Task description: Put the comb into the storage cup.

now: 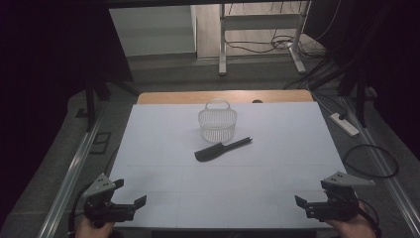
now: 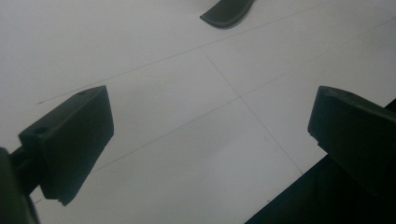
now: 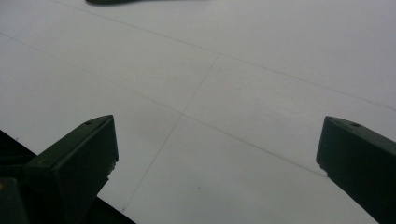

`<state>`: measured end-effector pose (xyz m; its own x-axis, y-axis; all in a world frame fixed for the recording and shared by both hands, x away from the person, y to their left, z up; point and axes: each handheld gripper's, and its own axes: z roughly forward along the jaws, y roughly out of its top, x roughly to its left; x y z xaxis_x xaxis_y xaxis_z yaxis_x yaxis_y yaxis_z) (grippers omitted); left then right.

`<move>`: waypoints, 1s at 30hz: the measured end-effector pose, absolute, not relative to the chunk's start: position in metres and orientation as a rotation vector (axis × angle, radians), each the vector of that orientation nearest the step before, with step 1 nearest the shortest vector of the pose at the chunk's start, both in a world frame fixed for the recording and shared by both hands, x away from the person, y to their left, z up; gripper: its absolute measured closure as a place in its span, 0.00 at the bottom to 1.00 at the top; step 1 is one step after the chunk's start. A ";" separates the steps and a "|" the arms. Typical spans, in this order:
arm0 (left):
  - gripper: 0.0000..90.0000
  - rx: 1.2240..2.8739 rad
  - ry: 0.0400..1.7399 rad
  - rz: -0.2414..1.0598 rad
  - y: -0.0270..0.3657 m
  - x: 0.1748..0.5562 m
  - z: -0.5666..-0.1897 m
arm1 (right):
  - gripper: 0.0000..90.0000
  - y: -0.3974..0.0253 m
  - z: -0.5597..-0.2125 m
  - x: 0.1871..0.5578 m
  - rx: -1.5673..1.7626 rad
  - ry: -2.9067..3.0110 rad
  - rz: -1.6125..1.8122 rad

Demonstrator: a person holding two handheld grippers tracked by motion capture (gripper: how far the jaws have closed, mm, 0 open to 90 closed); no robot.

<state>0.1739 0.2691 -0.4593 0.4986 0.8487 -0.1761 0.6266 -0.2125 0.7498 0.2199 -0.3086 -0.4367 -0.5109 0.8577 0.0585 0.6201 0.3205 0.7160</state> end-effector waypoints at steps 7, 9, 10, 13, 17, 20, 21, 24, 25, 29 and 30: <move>0.01 1.932 1.215 0.353 0.269 0.173 -0.459 | 0.00 -0.306 -0.436 0.221 1.270 2.287 0.998; 0.01 1.927 1.215 0.348 0.270 0.173 -0.459 | 0.00 -0.304 -0.435 0.223 1.266 2.291 1.005; 0.01 1.927 1.215 0.348 0.270 0.173 -0.459 | 0.00 -0.304 -0.435 0.223 1.266 2.291 1.005; 0.01 1.922 1.216 0.346 0.270 0.173 -0.459 | 0.00 -0.302 -0.435 0.227 1.258 2.318 1.026; 0.01 1.921 1.214 0.343 0.271 0.173 -0.459 | 0.00 -0.298 -0.435 0.230 1.230 2.353 1.046; 0.01 1.920 1.213 0.344 0.271 0.173 -0.459 | 0.00 -0.296 -0.434 0.232 1.216 2.357 1.056; 0.01 1.920 1.212 0.344 0.271 0.173 -0.459 | 0.00 -0.295 -0.433 0.233 1.211 2.359 1.056; 0.01 1.920 1.212 0.343 0.271 0.173 -0.459 | 0.00 -0.293 -0.431 0.236 1.210 2.376 1.067; 0.01 1.920 1.212 0.343 0.271 0.173 -0.459 | 0.00 -0.293 -0.431 0.236 1.210 2.376 1.067; 0.01 1.920 1.212 0.343 0.271 0.173 -0.459 | 0.00 -0.289 -0.431 0.239 1.195 2.396 1.061; 0.01 1.920 1.212 0.343 0.271 0.173 -0.459 | 0.00 -0.287 -0.430 0.240 1.185 2.404 1.063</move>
